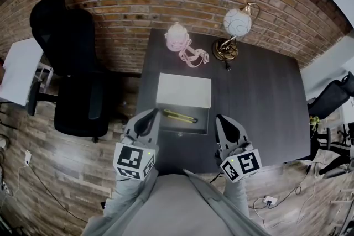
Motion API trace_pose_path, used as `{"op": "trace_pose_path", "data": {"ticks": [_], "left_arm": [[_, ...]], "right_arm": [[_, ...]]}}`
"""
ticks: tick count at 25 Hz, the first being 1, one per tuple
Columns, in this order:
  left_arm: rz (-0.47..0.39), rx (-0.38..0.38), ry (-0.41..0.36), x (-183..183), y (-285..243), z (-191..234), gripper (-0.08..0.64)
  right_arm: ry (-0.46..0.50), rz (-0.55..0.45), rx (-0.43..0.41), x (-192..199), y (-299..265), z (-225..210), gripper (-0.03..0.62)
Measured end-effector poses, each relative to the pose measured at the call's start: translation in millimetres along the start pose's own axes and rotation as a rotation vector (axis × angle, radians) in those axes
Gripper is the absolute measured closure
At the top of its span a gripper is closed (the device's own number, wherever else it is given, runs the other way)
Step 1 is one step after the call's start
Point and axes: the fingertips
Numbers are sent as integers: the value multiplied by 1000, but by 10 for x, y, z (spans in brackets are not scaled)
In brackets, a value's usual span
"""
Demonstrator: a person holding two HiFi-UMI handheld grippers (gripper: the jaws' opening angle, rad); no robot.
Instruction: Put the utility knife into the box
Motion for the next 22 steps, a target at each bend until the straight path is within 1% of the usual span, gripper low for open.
{"op": "trace_pose_path", "data": {"ticks": [8,22], "left_arm": [[4,-14,0,17,32,7,540],[11,-24,-2,35,105,15,540]], "right_arm": [[-13,5,7,39,19,-9,575],[-16,30,-24,115,8,53,575]]}}
Point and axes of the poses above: the fingertips, and each gripper's own axes: y backward along the fingers, z to its left, x out of its underside, and after that the axes turned 4 degrees about -z, right-handed
